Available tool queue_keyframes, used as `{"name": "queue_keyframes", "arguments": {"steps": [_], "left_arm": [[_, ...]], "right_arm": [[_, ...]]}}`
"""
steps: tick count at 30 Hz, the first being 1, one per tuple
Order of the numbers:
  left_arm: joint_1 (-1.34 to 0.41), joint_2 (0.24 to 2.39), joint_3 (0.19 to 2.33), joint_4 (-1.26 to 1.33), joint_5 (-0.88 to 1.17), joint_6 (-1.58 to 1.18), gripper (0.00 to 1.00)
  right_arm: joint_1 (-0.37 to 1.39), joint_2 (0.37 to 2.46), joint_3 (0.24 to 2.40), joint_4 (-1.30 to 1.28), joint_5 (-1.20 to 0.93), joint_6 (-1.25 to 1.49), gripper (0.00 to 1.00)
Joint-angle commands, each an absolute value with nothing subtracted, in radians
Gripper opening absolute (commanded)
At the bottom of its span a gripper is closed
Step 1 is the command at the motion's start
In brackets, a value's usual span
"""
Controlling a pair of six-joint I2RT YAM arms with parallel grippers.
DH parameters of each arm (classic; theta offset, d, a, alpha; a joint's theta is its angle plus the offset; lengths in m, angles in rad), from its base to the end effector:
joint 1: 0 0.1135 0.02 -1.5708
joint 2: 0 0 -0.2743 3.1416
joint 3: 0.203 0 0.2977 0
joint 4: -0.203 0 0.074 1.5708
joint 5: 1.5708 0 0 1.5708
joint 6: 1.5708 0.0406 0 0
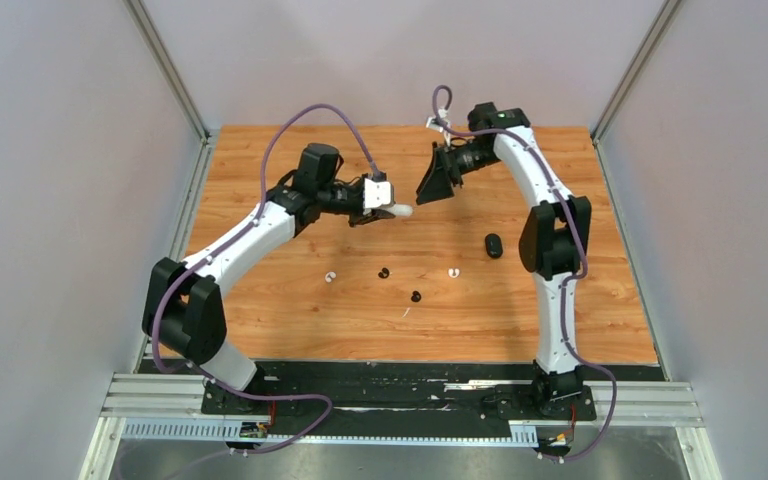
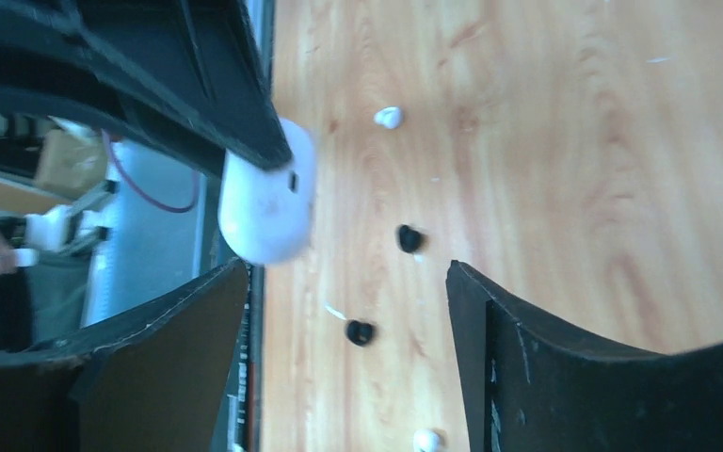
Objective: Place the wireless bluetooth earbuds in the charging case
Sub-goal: Pass from the right arm to the left, then pass from the left arm to the right
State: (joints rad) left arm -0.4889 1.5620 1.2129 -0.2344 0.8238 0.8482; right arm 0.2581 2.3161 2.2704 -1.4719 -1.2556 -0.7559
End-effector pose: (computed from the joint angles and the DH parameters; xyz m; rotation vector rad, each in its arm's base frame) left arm 0.3364 -0.2127 0.2885 1.5764 1.2524 -0.6541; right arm 0.4781 0.1661 0.2752 -1.1578 1.9929 1.6058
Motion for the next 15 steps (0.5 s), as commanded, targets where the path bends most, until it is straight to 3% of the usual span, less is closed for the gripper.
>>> {"name": "queue_keyframes", "arguments": {"steps": [1,8,15], "left_arm": [[-0.466,1.576,1.358,-0.384,0.857,0.651,0.02],[-0.437,1.686,1.62,-0.7,0.914,0.618,0.02],[-0.412,1.717,1.678,-0.774,0.915,0.664,0.07]], "right_arm": [[0.197,2.107,2.193,-1.242,-1.287,-0.778,0.79],[0.26,1.822,1.739,-0.705,-1.211,-0.733,0.81],[0.354,1.86,1.771,-0.62,-1.14,-0.662,0.77]]}}
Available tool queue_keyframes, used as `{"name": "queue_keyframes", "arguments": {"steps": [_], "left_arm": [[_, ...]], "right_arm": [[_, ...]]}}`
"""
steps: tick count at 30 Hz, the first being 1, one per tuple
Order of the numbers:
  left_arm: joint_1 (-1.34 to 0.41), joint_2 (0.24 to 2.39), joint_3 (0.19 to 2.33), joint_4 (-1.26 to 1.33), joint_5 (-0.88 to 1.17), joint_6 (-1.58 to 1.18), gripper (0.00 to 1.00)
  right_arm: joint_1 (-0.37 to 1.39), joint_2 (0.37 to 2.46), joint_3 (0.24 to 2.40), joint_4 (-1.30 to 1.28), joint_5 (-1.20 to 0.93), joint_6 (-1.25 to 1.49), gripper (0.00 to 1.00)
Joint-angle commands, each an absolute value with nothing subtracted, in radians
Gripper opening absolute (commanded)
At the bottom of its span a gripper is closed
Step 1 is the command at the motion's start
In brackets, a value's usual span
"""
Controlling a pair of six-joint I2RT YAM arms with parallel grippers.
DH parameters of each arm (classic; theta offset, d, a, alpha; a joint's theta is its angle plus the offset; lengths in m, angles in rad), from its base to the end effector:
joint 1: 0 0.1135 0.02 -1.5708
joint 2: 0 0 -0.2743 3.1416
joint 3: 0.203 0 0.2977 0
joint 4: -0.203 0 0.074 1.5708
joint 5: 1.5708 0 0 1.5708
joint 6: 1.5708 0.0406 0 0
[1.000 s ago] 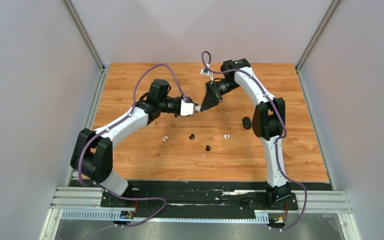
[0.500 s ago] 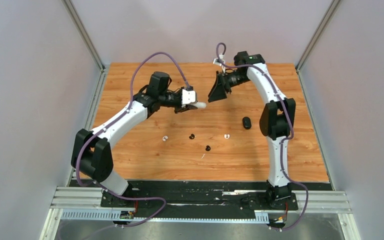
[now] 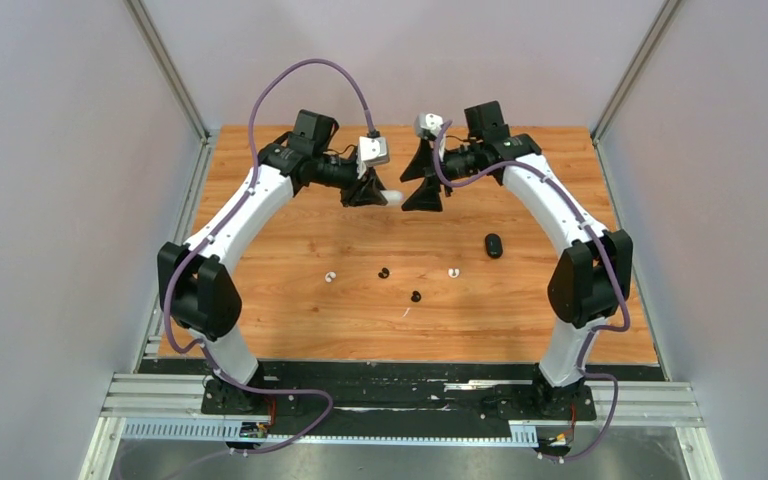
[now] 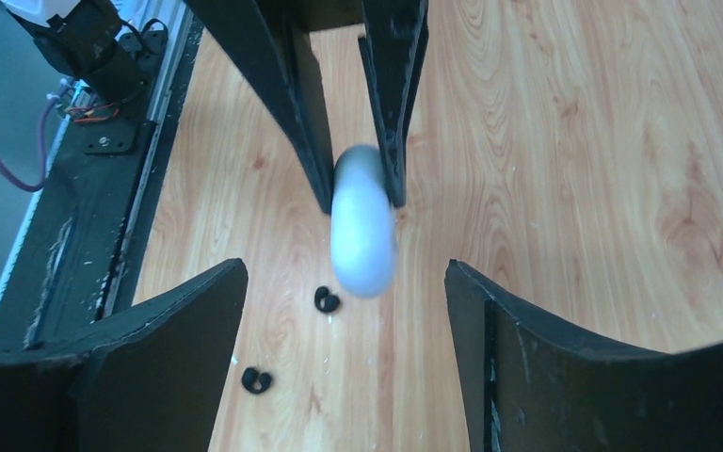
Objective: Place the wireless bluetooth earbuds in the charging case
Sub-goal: Pass from the left arm to the right
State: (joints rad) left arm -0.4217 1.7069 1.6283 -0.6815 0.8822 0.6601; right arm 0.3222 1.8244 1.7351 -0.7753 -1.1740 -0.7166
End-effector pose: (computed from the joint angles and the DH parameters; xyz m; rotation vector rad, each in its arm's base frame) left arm 0.3749 -0.2025 0.3534 1.4471 1.5823 -0.8779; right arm 0.4082 0.1757 0.3446 -1.4120 1.4862 1.1550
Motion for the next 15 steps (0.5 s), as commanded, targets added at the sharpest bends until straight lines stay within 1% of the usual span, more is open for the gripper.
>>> {"name": "queue_keyframes", "arguments": {"steps": [1,4,7,12,15], "left_arm": [[-0.411,1.721,1.679,-0.776,0.917,0.665,0.07],[-0.411,1.719,1.668,-0.764,0.925,0.655,0.06],[-0.411,1.707,1.651,-0.731,0.917,0.644,0.04],[-0.41,1.674,1.595,-0.661,0.893,0.605,0.04],[-0.41,1.669,1.582,-0.635,0.879,0.597,0.03]], "right_arm": [[0.366,1.868,1.776,-0.611,-1.131,-0.65,0.76],[0.396,1.883,1.782,-0.602,-1.11,-0.645,0.69],[0.404,1.891,1.79,-0.601,-1.1,-0.627,0.6],[0.404,1.874,1.759,-0.598,-1.073,-0.624,0.55],[0.404,1.867,1.743,-0.599,-1.071,-0.624,0.4]]}}
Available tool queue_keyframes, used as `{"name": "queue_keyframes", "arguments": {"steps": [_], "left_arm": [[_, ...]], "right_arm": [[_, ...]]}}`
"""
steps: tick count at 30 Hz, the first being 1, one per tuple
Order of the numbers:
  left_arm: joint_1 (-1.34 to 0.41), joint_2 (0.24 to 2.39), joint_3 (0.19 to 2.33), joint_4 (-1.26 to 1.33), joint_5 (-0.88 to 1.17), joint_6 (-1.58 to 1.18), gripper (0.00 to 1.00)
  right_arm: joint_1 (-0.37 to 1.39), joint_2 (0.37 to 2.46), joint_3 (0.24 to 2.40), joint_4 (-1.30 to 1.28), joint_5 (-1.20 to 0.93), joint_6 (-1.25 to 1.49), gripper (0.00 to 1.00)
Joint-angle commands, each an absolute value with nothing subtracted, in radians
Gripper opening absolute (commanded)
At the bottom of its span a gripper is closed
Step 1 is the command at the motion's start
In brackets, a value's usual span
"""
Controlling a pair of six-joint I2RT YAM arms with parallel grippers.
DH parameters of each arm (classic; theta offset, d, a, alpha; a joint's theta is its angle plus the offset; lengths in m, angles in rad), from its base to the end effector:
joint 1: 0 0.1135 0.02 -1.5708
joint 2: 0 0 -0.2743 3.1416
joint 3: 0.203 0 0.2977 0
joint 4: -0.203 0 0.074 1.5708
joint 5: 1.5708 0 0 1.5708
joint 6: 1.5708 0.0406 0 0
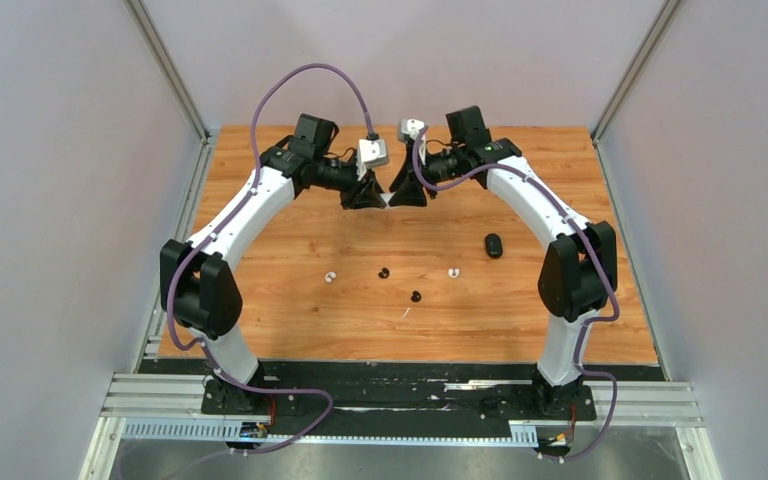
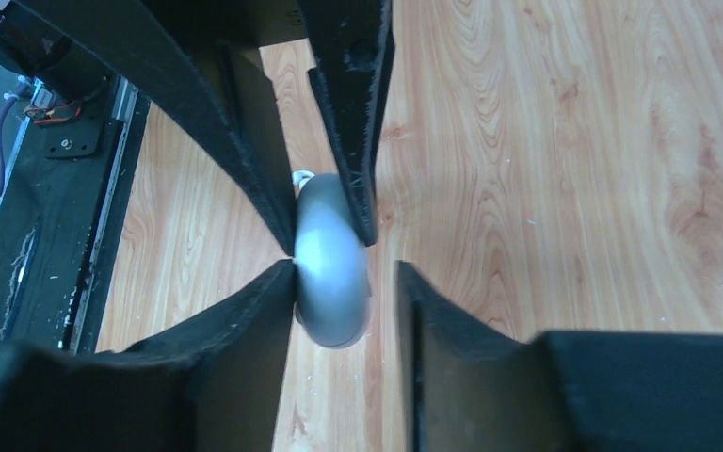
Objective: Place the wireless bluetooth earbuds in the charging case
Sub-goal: Pass from the left arm to the right
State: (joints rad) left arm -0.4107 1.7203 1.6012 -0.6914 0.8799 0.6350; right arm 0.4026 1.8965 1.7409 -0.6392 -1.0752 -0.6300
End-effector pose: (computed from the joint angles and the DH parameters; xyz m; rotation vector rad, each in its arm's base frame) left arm 0.3784 -0.1989 0.3373 1.4224 1.6590 -0.9085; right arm 0.4189 0.2172 0.3209 -1.4348 1.5239 1.1102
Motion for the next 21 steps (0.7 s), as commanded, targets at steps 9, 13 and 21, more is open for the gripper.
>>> {"name": "queue_keyframes", "arguments": {"steps": [9,13,21], "left_arm": [[-0.402,1.657,1.577,-0.624,0.865,0.594,0.03],[-0.4,1.652,1.575,-0.627,0.869,0.596,0.02],[-0.397,1.649,1.571,-0.606,0.87,0.553,0.25]], "right_arm": [[0.413,1.849,1.707,-0.616,-1.049,-0.641,0.44],[0.419,1.85,1.701,-0.623,-1.036,-0.659,0.42],[0.42,1.859,1.721,-0.621,-1.046,-0.655,0.0]]}}
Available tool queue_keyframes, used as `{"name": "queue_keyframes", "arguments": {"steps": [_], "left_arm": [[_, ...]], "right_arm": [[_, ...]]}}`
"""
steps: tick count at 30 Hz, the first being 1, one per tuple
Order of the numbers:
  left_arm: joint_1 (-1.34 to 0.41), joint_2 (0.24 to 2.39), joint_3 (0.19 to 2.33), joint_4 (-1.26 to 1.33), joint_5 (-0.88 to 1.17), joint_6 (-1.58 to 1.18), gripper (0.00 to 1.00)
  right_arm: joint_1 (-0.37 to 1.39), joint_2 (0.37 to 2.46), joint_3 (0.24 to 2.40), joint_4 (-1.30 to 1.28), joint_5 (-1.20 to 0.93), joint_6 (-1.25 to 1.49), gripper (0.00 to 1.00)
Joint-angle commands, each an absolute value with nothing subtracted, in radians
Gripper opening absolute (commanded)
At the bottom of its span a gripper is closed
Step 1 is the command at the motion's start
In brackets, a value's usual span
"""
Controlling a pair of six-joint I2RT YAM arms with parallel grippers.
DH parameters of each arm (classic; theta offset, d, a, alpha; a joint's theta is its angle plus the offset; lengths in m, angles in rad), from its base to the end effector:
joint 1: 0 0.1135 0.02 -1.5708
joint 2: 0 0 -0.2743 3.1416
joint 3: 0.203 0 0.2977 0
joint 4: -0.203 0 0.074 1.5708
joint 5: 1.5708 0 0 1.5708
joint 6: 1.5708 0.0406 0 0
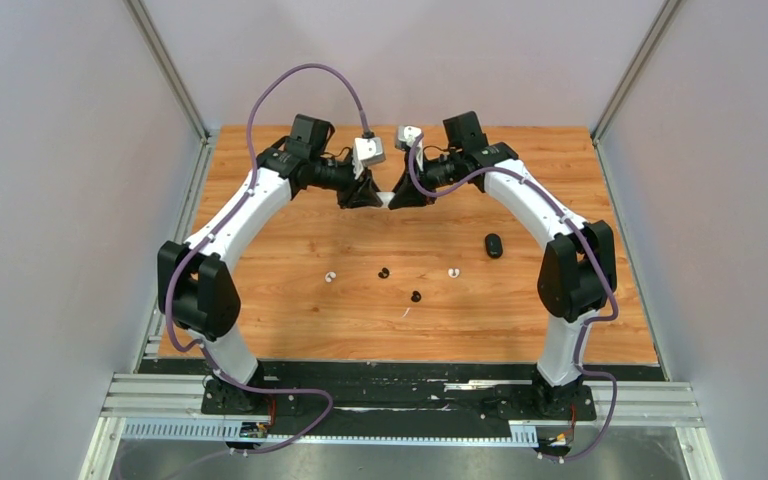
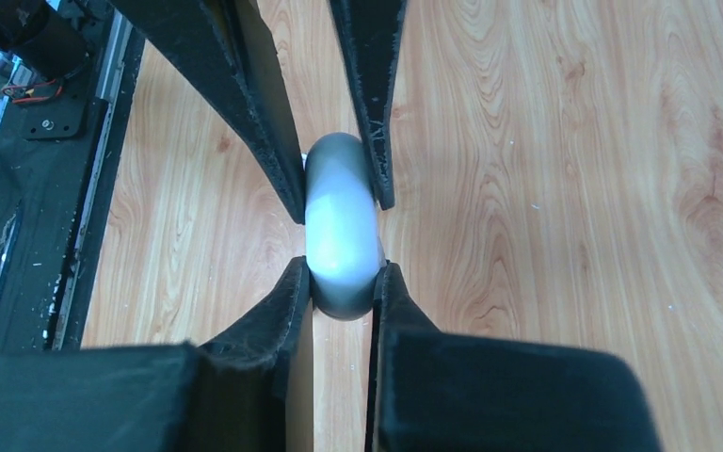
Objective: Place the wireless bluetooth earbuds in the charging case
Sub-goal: Pass from the left arm to the right, then pass from the right arm to the left
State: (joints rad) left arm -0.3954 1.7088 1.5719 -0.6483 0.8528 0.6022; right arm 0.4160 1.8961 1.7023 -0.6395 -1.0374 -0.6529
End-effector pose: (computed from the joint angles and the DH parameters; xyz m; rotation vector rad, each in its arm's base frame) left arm 0.3814 -0.1923 0.3337 1.3785 1.6879 -0.8761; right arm 0.4149 0.2215 0.3061 -1.4563 1.5584 1.0855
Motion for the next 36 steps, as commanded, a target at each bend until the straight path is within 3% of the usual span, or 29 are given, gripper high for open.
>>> {"name": "queue_keyframes", "arguments": {"steps": [1,5,7,9,15,18,36], "left_arm": [[-0.393,1.646,1.571,-0.587,0.864,0.539,0.39],[-0.341,1.59,1.528,-0.435,0.883,0.337,0.73],[-0.294,1.541,1.476,-0.317,0.929,0.208,0.82],[-0.247,1.499,1.419,-0.185,1.021,0.089,0.84],[-0.212,1.437,1.211,0.175,1.204,-0.104,0.8],[-0.213,1.472,1.181,0.314,1.261,-0.23,0.71],[-0.214,1.553,1.197,0.537,1.242,-0.381,0.57]], "right_arm": [[0.42,1.86,1.724,-0.62,-1.043,-0.646,0.0],[0.394,1.849,1.756,-0.608,-1.069,-0.573,0.0],[0.361,1.848,1.801,-0.609,-1.126,-0.532,0.0],[0.335,1.849,1.846,-0.607,-1.177,-0.5,0.0],[0.333,1.834,1.884,-0.537,-1.221,-0.41,0.0],[0.347,1.809,1.855,-0.475,-1.214,-0.385,0.0],[0.402,1.808,1.8,-0.371,-1.234,-0.308,0.0]]}}
